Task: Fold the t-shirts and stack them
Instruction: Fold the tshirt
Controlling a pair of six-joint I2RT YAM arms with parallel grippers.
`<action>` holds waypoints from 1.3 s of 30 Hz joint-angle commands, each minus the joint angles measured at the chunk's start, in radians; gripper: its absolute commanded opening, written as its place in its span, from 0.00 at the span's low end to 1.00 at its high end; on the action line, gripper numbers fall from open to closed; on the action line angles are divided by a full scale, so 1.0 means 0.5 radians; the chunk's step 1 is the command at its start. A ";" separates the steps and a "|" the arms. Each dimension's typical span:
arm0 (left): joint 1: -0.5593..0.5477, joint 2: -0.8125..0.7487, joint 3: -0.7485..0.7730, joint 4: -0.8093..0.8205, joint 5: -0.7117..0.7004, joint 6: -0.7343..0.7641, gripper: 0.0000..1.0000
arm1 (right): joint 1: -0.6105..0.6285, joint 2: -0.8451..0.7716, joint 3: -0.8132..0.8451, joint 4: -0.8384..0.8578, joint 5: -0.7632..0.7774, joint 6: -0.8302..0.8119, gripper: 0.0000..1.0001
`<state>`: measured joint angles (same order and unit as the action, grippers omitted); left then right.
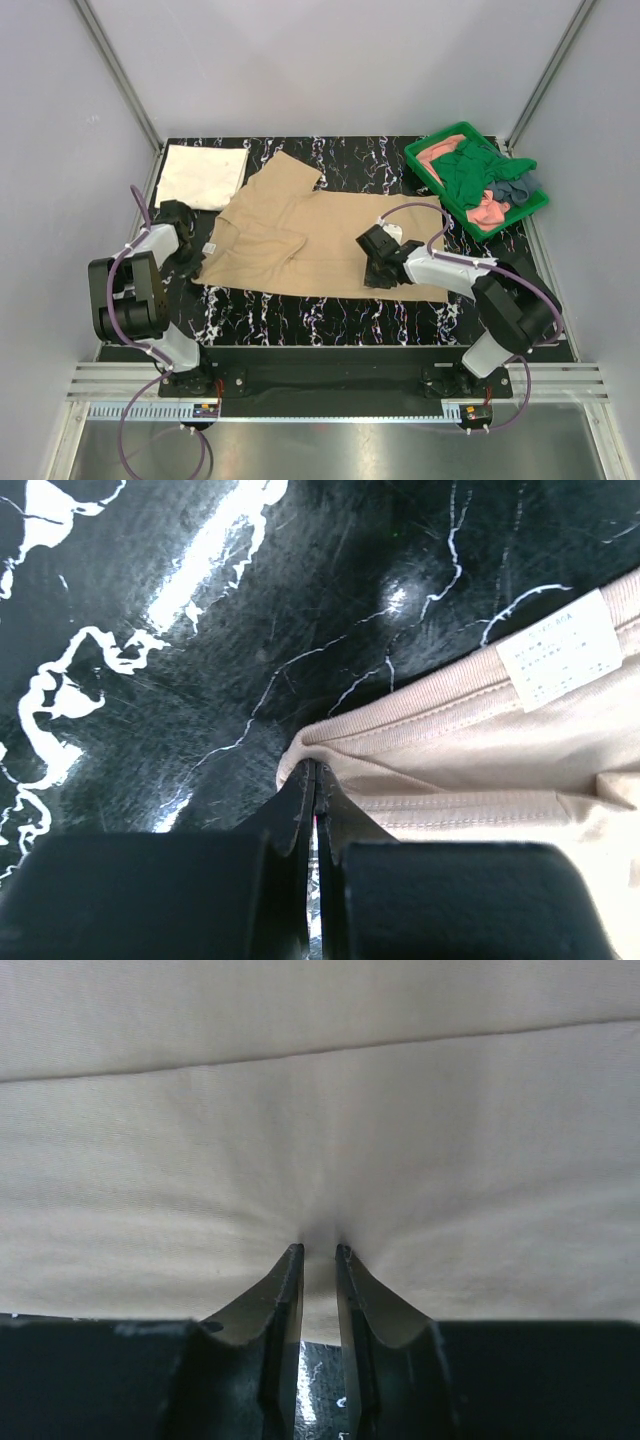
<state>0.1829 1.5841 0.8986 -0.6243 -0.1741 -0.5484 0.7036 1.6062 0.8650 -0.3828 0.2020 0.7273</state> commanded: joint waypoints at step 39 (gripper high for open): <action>-0.292 0.636 0.967 0.175 1.146 0.937 0.45 | -0.024 1.126 1.565 0.266 -0.671 -0.405 0.44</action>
<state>0.0326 1.8908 1.3228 -0.5529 0.4095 -0.1192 0.6971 2.1555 1.5970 -0.2768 -0.1181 0.5583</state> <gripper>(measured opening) 0.450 0.443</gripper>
